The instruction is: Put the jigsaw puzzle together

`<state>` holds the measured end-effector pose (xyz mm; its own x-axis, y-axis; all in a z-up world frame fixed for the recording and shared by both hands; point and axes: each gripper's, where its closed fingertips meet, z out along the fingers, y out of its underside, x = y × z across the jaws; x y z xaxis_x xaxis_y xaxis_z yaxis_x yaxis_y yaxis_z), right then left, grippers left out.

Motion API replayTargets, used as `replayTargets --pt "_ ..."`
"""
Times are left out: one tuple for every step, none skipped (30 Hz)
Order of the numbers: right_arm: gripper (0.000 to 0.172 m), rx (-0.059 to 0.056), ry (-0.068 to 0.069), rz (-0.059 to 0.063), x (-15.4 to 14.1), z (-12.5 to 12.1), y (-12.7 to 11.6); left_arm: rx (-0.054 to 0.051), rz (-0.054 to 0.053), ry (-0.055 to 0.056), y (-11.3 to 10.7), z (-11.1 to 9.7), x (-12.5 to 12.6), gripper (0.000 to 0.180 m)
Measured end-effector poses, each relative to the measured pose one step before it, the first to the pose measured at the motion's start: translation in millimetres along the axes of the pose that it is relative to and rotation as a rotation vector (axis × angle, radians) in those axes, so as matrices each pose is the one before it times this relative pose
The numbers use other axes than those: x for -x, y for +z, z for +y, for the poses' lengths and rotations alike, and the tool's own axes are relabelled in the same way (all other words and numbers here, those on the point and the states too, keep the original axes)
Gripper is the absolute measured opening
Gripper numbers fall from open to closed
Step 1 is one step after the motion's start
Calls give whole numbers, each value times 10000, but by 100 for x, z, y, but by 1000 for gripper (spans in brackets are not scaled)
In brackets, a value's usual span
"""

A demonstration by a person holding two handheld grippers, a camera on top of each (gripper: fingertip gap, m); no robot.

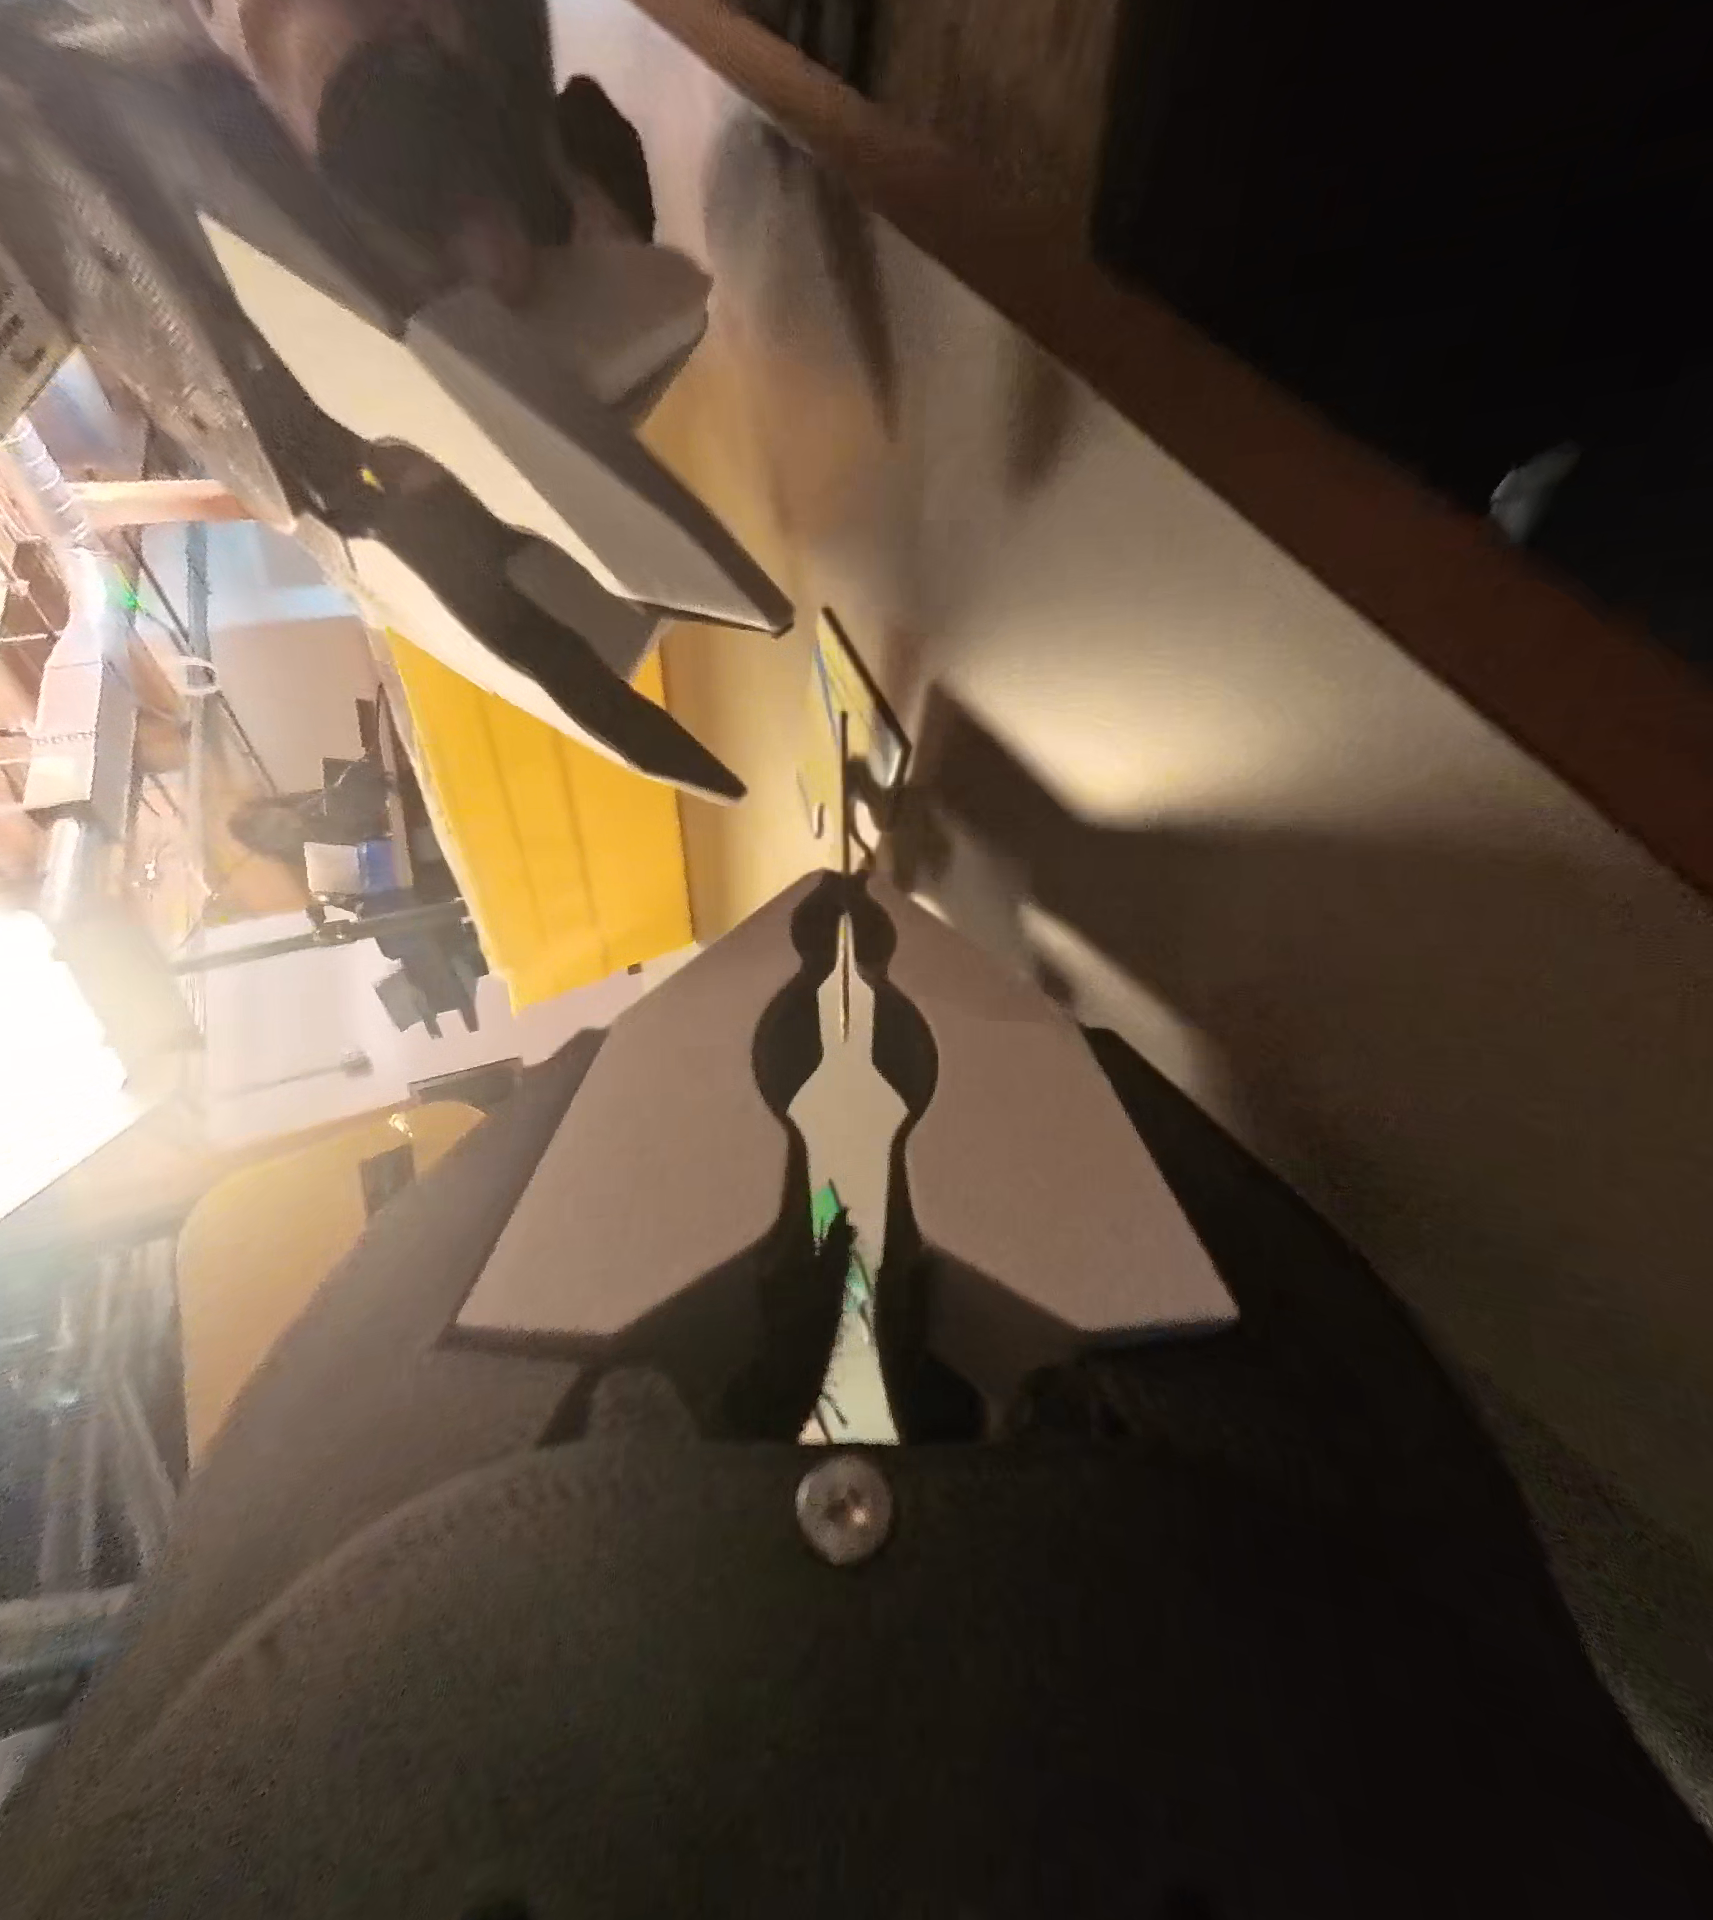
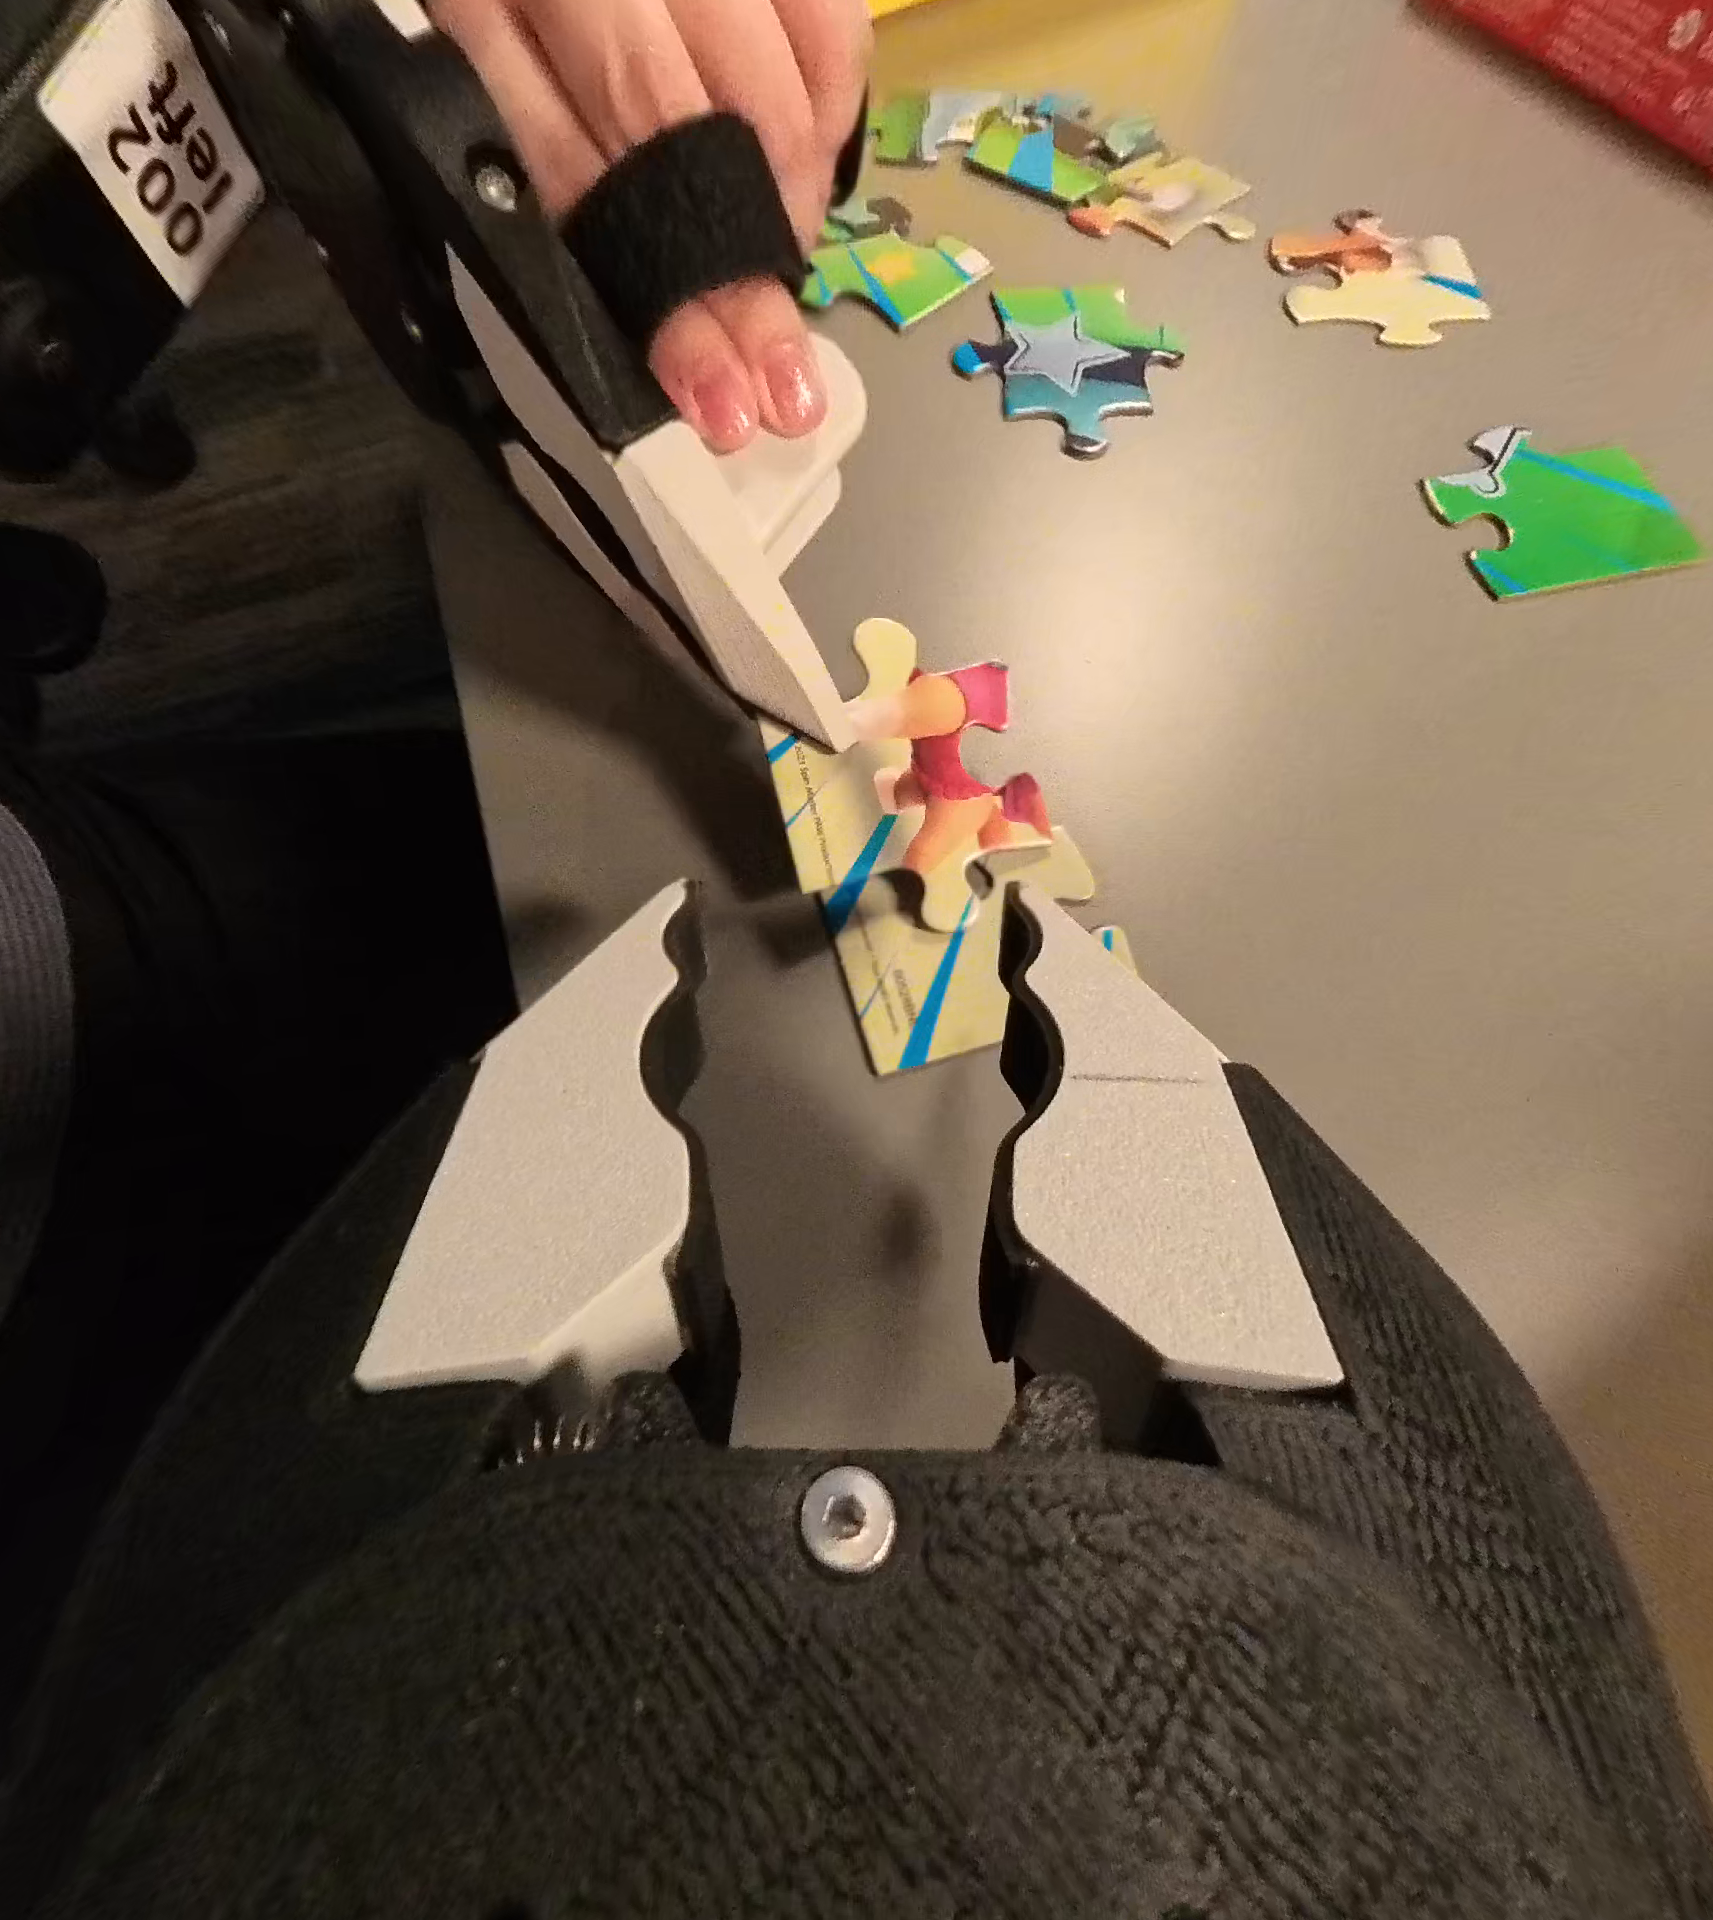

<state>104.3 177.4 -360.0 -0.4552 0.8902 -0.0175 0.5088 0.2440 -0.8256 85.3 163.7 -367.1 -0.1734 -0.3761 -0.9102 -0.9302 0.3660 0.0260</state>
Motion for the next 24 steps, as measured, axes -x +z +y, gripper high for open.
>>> replayTargets --pt "56 105 10 -20 -162 66 198 4 -63 88 116 230 33 0" --pt "56 79 15 3 -163 44 190 -47 -38 -61 24 151 32 0" --pt "56 67 26 -24 -99 25 182 -41 -2 -169 4 127 0 0" --pt "56 89 53 -30 -73 86 188 -50 -23 -125 -39 70 -24 0" --pt "56 121 59 12 -111 167 179 -53 -7 -35 -55 18 -109 0" --pt "56 163 52 23 -127 259 165 -14 -10 29 -48 54 -121 0" --pt "56 209 80 -3 -83 361 190 57 -38 64 -54 145 -71 0" --pt "56 197 110 0 -80 369 175 30 -31 42 -66 116 -34 0" --pt "55 -29 107 -34 -2 10 59 -15 25 -42 -69 66 -77 0" --pt "54 -61 156 -39 -2 -73 -6 -9 41 -108 -26 75 -38 0" --pt "53 -23 162 -26 -50 -41 -14 -25 41 -87 -17 44 -13 1" --pt "52 -6 112 -5 -75 -14 -12 -25 36 -8 5 12 5 1" --pt "49 5 52 43 -135 -4 -7 36 57 43 35 89 -10 1" --pt "46 9 -6 58 -171 25 -4 47 62 50 37 86 -19 1" --pt "42 -3 -25 55 -168 12 2 13 88 10 21 49 -57 1" --pt "40 -23 -14 21 -130 17 -8 -12 63 -28 -11 12 -17 1" --pt "39 -45 20 -21 -70 -3 -10 -23 64 0 -33 -8 -36 1" --pt "38 -70 68 -41 -47 -10 -18 -18 52 53 -29 10 -55 1" --pt "37 -90 98 -61 -35 -24 -15 6 79 117 -2 49 -117 1" --pt "36 -99 108 -63 -42 -23 -18 12 61 122 -13 61 -103 1" --pt "35 -91 96 -60 -51 -22 -16 -12 86 48 -48 33 -117 2" --pt "34 -27 67 -36 -40 -23 -15 -29 86 -45 -46 40 -119 2" --pt "34 5 3 1 -43 1 -5 -44 34 -40 -35 32 -33 2" --pt "33 2 -29 14 -40 3 -2 -35 26 0 -8 28 -21 3"
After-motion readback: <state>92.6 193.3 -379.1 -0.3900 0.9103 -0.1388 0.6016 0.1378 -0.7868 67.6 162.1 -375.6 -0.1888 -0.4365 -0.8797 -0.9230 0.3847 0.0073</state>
